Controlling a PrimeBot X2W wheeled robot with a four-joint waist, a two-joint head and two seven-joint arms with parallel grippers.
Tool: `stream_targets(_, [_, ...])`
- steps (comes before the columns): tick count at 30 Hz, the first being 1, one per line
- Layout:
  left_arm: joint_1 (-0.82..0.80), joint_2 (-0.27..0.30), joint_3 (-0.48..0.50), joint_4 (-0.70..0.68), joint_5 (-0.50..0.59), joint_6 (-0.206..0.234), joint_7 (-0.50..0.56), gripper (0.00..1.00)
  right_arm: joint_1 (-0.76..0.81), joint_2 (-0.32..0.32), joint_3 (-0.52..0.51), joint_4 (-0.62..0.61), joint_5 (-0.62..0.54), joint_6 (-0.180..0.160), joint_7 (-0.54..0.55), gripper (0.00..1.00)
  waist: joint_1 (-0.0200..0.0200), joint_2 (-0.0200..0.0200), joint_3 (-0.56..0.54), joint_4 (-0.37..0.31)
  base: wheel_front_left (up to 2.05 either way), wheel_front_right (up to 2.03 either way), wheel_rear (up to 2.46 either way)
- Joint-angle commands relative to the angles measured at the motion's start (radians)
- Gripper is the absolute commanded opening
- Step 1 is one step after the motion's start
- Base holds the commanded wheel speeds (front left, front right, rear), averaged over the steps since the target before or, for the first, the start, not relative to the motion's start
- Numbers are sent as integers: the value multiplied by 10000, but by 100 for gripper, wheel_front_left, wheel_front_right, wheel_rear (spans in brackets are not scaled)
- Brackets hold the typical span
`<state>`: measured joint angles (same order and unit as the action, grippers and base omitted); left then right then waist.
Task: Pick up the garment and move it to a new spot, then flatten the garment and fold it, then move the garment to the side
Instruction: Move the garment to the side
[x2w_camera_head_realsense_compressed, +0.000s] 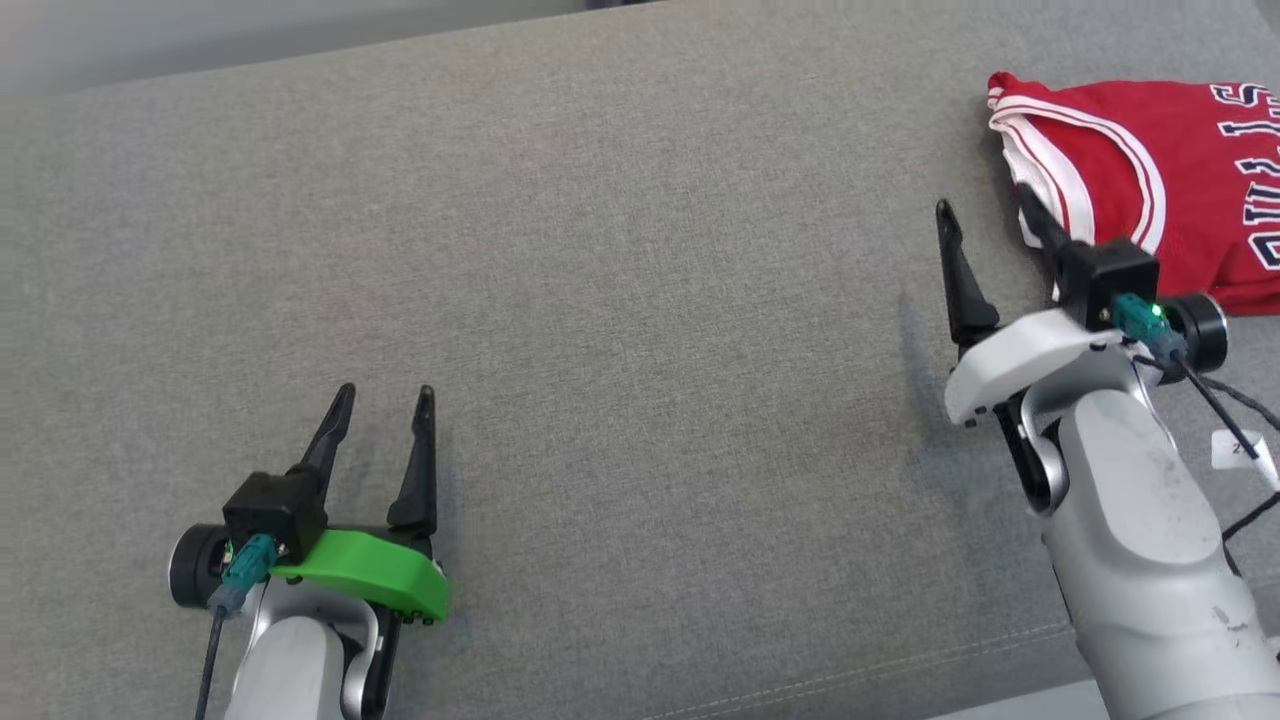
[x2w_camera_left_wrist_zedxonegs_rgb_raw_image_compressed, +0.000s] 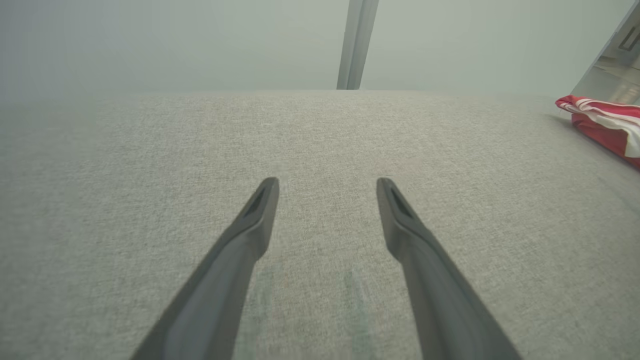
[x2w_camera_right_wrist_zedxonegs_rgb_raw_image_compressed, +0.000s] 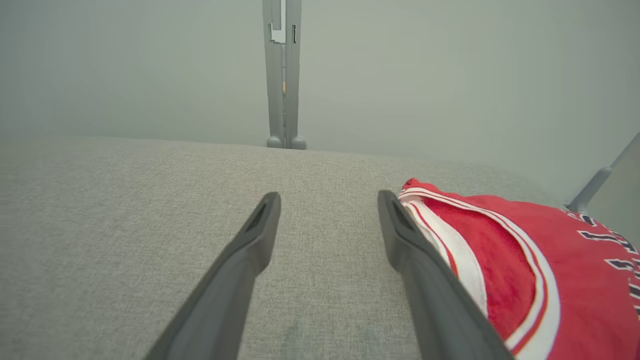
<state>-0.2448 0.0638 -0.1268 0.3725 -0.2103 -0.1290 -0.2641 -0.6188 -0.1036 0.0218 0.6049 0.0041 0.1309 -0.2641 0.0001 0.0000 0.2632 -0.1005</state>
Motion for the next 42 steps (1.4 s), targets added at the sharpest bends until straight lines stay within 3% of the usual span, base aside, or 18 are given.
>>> stream_targets(1, [190, -12, 159, 63, 88, -23, 9, 100, 260, 2, -15, -27, 144, -8, 5, 100, -1, 0, -419, 371, 0, 0, 0])
stream_targets(9, [718, -111, 1041, 413, 393, 23, 9, 100, 1790, 294, 79, 9, 548, -8, 5, 100, -1, 0, -1382, 891, 0, 0, 0])
stream_targets(19, [1147, -116, 1083, 974, 265, 363, 9, 100, 2743, 450, 45, 176, 389, -8, 5, 100, -1, 0, -2295, 1139, 0, 0, 0])
stream_targets(33, [1365, -115, 1085, 1099, 227, 279, 9, 100, 3372, 509, -5, -431, 92, -8, 5, 100, -1, 0, -2742, 1103, 0, 0, 0])
stream_targets(42, [1335, -114, 1223, 1267, 423, 498, 9, 100, 3504, 513, 32, -693, 99, -8, 5, 100, -1, 0, -2822, 969, 0, 0, 0])
